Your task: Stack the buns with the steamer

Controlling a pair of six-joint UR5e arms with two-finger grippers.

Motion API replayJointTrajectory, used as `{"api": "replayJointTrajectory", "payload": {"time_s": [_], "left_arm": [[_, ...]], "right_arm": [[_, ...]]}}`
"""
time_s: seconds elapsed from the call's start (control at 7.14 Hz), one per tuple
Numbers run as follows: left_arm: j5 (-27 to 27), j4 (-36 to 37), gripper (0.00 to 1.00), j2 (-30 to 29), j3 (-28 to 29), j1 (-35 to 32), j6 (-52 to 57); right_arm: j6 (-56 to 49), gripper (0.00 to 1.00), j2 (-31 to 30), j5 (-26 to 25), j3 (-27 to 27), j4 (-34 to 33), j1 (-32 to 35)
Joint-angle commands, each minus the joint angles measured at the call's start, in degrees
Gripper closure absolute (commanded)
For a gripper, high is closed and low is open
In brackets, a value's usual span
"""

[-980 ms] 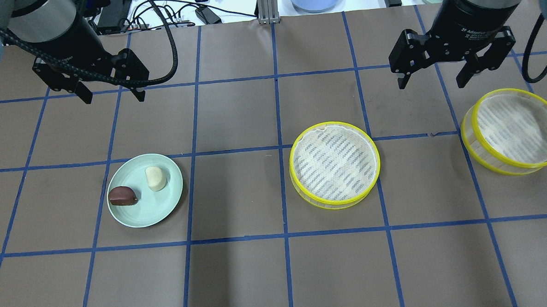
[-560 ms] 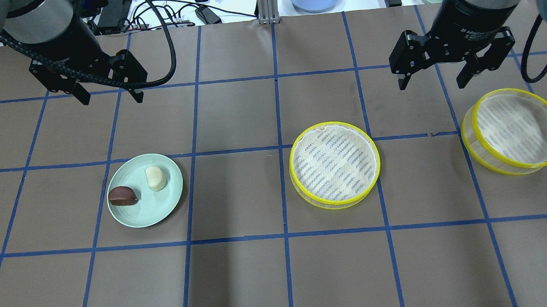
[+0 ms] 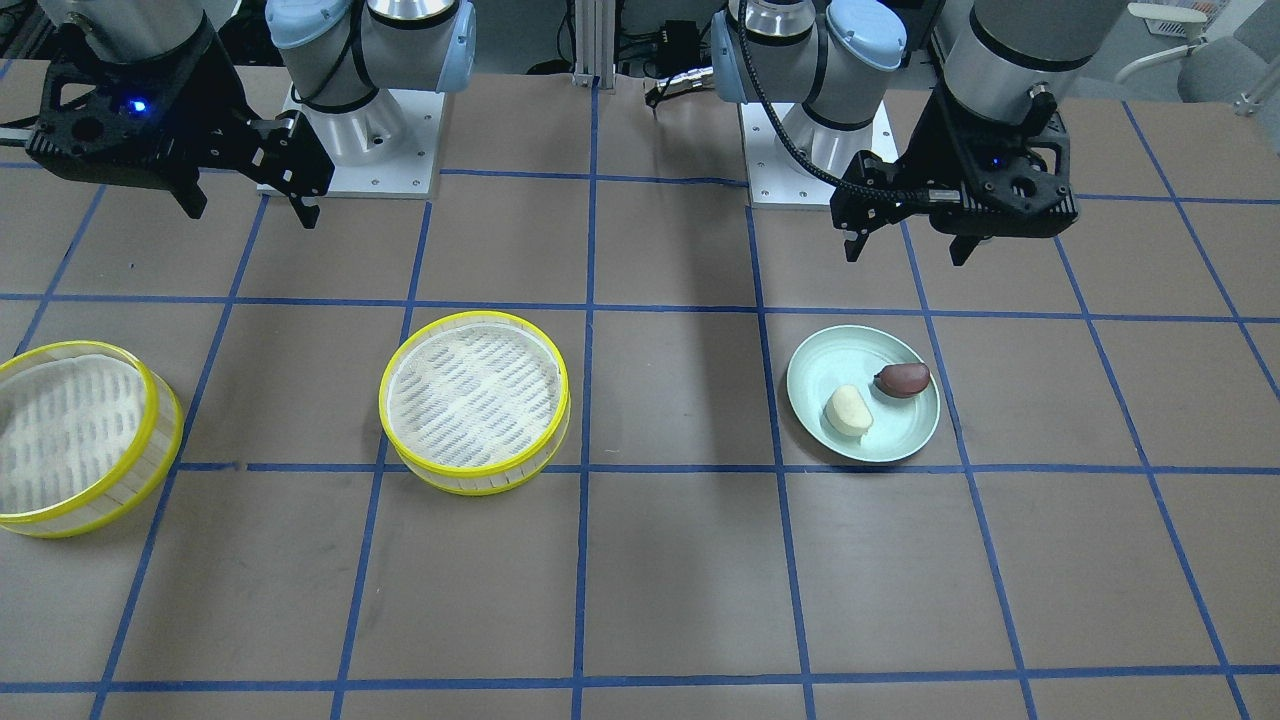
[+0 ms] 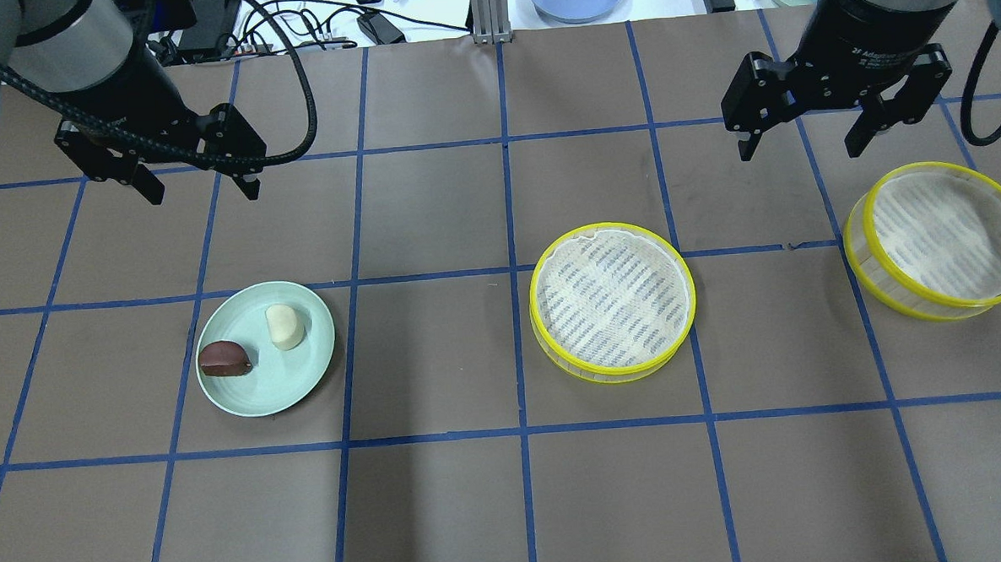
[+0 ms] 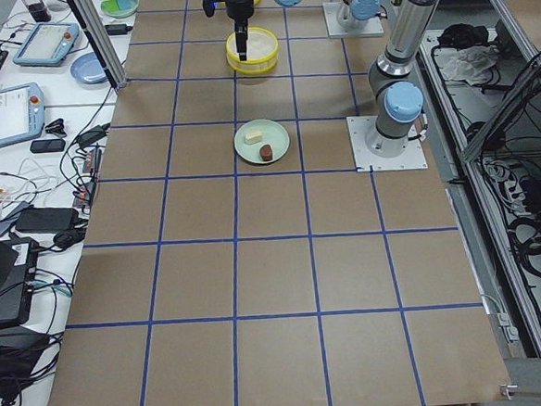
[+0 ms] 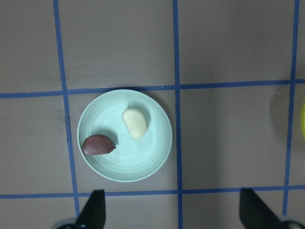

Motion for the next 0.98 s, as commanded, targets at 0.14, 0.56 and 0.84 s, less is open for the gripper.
{"api": "replayJointTrajectory", "payload": {"time_s": [0.14,0.56,0.84], "left_arm": [[-0.1,2.9,0.00,-1.8,-7.4,1.9,2.4],[-3.2,6.1,0.00,-8.7,-12.8,6.4,2.7],[-2.9,10.9,0.00,-15.5,-13.5,6.5,2.5]], "right_arm": [[-2.6,0.00,7.4,-0.6,-8.9,4.9,-4.2],[-26.7,0.00,13.4,-2.1,-8.7,-3.2,-16.5],[-41.1,0.00,19.6,-8.1,-6.0,-15.4,-23.6]]}}
